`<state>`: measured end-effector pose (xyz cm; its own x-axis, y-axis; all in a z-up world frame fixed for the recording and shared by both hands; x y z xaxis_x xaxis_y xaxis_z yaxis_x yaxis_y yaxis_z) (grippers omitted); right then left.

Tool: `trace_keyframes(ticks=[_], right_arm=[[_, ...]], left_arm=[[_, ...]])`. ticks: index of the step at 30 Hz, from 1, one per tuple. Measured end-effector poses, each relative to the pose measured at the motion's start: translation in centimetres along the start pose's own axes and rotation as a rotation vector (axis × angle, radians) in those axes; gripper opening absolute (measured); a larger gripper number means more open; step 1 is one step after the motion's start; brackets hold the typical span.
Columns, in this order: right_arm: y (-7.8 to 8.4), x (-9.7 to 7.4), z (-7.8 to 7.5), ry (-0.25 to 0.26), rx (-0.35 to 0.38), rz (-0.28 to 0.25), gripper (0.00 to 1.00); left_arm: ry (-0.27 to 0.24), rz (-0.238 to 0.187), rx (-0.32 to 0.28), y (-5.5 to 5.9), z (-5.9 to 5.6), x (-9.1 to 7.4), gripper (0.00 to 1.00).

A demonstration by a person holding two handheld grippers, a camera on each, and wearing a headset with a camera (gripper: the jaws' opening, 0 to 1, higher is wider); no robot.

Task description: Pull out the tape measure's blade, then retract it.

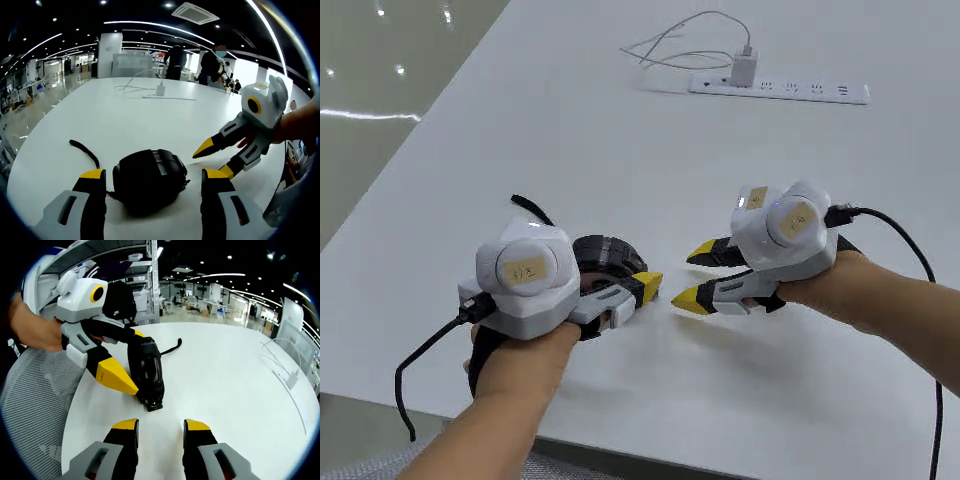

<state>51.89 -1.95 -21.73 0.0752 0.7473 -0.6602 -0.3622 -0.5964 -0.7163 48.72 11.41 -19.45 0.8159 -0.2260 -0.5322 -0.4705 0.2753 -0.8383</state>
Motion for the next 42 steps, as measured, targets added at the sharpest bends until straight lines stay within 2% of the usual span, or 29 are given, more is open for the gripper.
trace_keyframes(ticks=[1,4,9,11,15,18,20,29,31,37,42], right_arm=[[0.3,-0.3,0.1,0.007,0.004,-0.002,0.32],[0.9,-1.1,0.3,0.043,0.043,-0.005,0.38],[1.8,-3.0,1.3,0.108,0.116,-0.046,0.50],[2.4,-3.8,1.6,0.139,0.131,-0.046,0.52],[3.3,-5.1,2.2,0.161,0.156,-0.060,0.55],[3.8,-6.2,2.4,0.192,0.177,-0.071,0.60],[4.1,-6.9,2.8,0.196,0.243,-0.079,0.63],[4.9,-10.2,3.8,0.277,0.356,-0.113,0.74],[5.1,-10.9,4.2,0.285,0.366,-0.112,0.74],[5.5,-12.8,4.8,0.322,0.398,-0.135,0.81],[5.5,-13.8,5.5,0.348,0.414,-0.151,0.86]], left_arm=[[0.003,0.010,0.000,0.2,0.2,-0.1,0.75],[0.019,0.005,-0.010,0.4,0.5,-0.4,0.79],[0.049,0.023,0.026,0.9,0.9,-0.9,0.86],[0.070,0.030,0.017,1.1,1.0,-1.3,0.88],[0.094,0.040,0.037,1.2,1.1,-1.9,0.90],[0.118,0.041,0.073,1.1,0.8,-2.6,0.90],[0.127,0.039,0.082,1.0,0.7,-3.0,0.91],[0.172,0.007,0.063,0.0,0.4,-4.6,0.98],[0.189,0.000,0.056,-0.4,0.4,-4.9,0.98],[0.200,-0.011,0.051,-1.0,0.7,-6.0,0.99],[0.213,-0.001,0.039,-0.8,1.0,-6.9,0.99]])
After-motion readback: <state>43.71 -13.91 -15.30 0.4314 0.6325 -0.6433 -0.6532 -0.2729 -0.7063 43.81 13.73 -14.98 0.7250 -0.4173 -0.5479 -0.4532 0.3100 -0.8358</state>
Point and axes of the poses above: the centre of the closed fingertips' face, and the gripper's own axes: x roughly forward along the fingers, z roughly to its left, y roughly out of its underside, the point moved 5 cm from there along -x, roughly backward along the fingers, and after that the axes turned 15 degrees about x, right-handed, at the moved point
